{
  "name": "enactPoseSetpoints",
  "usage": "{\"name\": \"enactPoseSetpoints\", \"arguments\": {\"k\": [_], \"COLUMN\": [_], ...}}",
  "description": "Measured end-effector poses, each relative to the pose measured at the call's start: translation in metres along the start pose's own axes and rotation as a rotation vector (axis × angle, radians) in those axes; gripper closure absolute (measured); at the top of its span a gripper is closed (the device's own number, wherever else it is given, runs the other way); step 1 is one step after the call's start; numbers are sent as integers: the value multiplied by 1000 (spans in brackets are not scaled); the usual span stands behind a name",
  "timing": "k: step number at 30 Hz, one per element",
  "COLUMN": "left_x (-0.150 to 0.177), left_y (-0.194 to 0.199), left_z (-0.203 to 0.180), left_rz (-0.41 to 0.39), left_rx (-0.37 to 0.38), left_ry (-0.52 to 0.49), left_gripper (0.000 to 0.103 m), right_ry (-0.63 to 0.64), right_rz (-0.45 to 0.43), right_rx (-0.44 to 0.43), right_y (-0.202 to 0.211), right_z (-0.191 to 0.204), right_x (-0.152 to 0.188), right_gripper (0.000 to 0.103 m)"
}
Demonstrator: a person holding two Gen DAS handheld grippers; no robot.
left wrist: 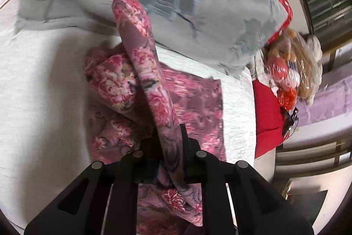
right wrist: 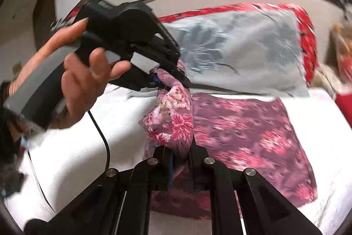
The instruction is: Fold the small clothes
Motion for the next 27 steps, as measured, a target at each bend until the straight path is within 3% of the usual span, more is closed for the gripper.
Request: {"name": "enactPoseSetpoints", "arguments": {"k": [9,13,15,18,21,24,27], "left_x": [11,18,21,23,16,2,-6], "left_y": [-79,-114,-123,-119,-91,-47,-22], "left_z": [-70,-75,-72,-70,-59,-29,14], "left_rz": [89,128,128,117,67,-41,-106], "left_rx": [-40,-73,-62,19,62,71,0], "left_ry": [-79,-76,-49,12,36,48,79], "left_gripper": [91,88,81,72,68,48,46], "right_ry": [-243,-368,-427,-483,-485,-483,-486], "right_rz": [18,77,137,218,233,158,37], "right_rx": [43,61,72,66,57,71,72], "right_y": [19,13,4,-8,1,29,40], "right_z": [-97,-135,-150,-162,-168,-187,-208], "right_x": [11,34,52,72,73,55,14], "right_gripper": [94,94,93,90,84,68,51]}}
Point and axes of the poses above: each gripper's, at about its wrist camera, not at the fingertips, and y roughly against the way its jaws point, z to its left, x to its underside, the point moved 8 cm from there along -y, roughly the way its jaws point, and after that the axes turned 4 degrees about x, right-handed, at the moved point
